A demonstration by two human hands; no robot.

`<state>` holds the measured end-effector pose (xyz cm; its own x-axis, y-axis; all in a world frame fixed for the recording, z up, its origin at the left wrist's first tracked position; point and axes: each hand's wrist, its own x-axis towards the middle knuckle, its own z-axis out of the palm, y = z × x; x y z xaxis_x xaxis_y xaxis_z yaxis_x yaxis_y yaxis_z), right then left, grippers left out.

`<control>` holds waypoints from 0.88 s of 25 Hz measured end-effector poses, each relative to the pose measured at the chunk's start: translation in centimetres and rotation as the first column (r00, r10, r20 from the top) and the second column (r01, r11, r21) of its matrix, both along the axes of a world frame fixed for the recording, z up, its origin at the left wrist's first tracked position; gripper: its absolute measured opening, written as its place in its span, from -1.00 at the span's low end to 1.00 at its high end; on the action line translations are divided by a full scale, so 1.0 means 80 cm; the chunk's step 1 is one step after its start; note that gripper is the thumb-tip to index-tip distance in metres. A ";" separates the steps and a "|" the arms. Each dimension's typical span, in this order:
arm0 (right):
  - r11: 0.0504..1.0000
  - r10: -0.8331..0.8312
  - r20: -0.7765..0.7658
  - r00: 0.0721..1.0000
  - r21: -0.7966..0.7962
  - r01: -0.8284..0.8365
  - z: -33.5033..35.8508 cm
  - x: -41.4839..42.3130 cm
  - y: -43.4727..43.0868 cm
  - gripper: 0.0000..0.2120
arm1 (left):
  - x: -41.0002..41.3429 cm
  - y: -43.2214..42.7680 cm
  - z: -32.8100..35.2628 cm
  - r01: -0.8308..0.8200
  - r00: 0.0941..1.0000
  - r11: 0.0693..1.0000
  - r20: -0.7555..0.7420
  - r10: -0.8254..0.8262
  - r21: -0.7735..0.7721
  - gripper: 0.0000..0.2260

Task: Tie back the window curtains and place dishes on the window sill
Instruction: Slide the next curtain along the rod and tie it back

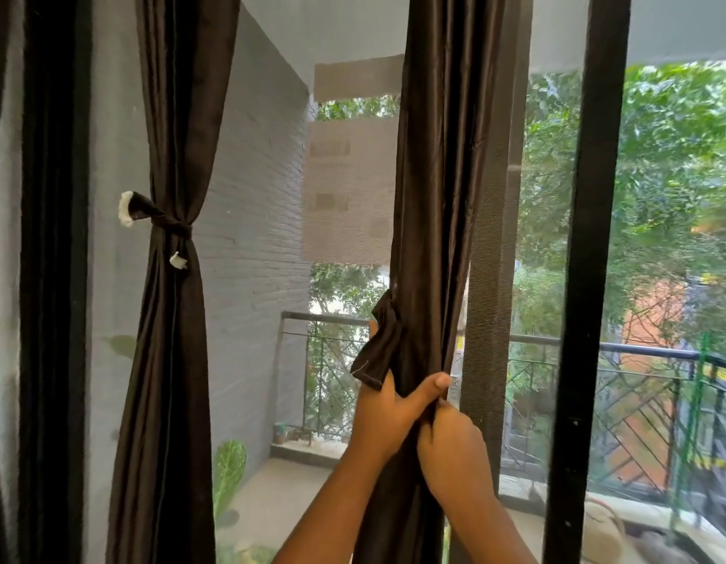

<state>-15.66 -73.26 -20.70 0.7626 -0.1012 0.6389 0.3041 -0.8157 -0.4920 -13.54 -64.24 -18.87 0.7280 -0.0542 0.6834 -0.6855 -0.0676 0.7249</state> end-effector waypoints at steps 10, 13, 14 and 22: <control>0.987 -0.038 -0.028 0.999 -0.159 0.033 0.007 0.000 0.008 -0.74 | 0.009 -0.030 0.042 0.074 0.995 0.982 -0.051 -0.083 -0.173 -0.05; 0.986 -0.036 -0.009 0.999 -0.165 0.034 0.007 0.000 0.011 -0.73 | 0.010 -0.030 0.045 0.030 0.999 0.985 -0.012 -0.033 -0.172 -0.20; 0.986 -0.038 -0.006 0.999 -0.162 0.037 0.008 -0.001 0.011 -0.73 | 0.010 -0.031 0.046 0.026 0.999 0.984 -0.027 -0.032 -0.178 -0.28; 0.967 0.216 -0.062 0.974 -0.120 -0.223 0.017 -0.014 -0.015 -0.77 | 0.004 -0.014 0.055 0.075 0.919 0.875 -0.307 -0.247 -0.478 -0.93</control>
<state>-16.76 -74.43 -19.35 0.7872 0.1509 0.5980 0.4612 -0.7878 -0.4082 -13.23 -65.33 -14.49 0.9292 0.0573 0.3652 -0.3553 0.4113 0.8394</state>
